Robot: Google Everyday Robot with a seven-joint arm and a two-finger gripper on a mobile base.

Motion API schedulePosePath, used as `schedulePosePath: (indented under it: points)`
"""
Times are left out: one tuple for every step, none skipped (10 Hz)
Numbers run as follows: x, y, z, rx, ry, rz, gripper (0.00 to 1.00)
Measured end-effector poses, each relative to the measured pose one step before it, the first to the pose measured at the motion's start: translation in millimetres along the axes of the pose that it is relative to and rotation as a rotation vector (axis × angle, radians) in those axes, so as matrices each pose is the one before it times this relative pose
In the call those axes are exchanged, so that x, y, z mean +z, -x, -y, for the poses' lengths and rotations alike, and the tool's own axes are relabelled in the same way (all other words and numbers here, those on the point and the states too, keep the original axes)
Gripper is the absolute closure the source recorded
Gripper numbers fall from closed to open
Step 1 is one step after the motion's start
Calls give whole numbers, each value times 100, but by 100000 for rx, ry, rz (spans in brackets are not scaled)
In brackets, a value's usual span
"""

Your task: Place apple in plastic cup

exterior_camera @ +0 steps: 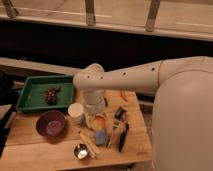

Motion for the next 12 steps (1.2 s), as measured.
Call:
schedulePosePath:
  points:
    - [-476,1634,2018,4463,-86,5435,100]
    - [-288,1096,854,2545,183,4063,100]
    - [-264,1289,285,1820,507,4388,100]
    - [-284,1139,-386,493,1072,3731,100]
    - [-92,437,-511,-330,804,1542,100]
    - [-41,340,-735,-678,1325,1310,100]
    - [193,281,-744,-624,1459,627,100]
    - [223,216,-791,-991,1491,324,100]
    - [252,147,-645,-756,1248,151,100]
    - [302,177,-536,-775,1847,461,100]
    - [162,245,-384,-551,1993,902,100]
    - [164,310,-329,-331,1623,635,98]
